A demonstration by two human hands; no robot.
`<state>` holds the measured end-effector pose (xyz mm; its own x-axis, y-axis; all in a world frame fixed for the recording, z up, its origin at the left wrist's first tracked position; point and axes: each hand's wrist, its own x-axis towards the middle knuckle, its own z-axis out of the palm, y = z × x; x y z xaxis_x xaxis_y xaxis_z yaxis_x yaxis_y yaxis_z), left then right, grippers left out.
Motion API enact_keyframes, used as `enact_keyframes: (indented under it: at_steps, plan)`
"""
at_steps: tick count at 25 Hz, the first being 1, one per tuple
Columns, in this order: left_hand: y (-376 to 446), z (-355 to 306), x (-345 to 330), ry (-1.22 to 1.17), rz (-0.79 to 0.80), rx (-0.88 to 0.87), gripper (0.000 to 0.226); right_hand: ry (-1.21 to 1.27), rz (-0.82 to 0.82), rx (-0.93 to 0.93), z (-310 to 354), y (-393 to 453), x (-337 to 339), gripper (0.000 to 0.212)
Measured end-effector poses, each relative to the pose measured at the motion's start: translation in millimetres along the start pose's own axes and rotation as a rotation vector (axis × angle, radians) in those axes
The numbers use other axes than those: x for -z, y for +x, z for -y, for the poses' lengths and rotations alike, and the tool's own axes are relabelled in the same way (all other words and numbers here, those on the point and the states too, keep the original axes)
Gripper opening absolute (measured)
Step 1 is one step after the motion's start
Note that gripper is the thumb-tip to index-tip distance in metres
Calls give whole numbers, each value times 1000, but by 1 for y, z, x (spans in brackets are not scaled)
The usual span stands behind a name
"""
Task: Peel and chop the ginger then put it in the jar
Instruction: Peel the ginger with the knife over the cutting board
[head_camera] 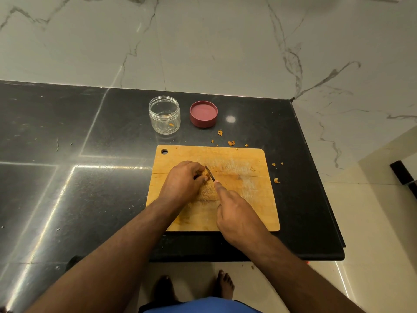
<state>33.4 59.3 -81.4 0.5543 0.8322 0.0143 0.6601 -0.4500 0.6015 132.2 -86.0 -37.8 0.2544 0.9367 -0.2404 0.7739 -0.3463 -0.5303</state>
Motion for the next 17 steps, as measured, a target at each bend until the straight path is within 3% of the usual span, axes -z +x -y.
enact_keyframes:
  at_steps: [17]
  plan:
    - [4,1,2,40,16,23,30,-2,47,-14,3,6,2,58]
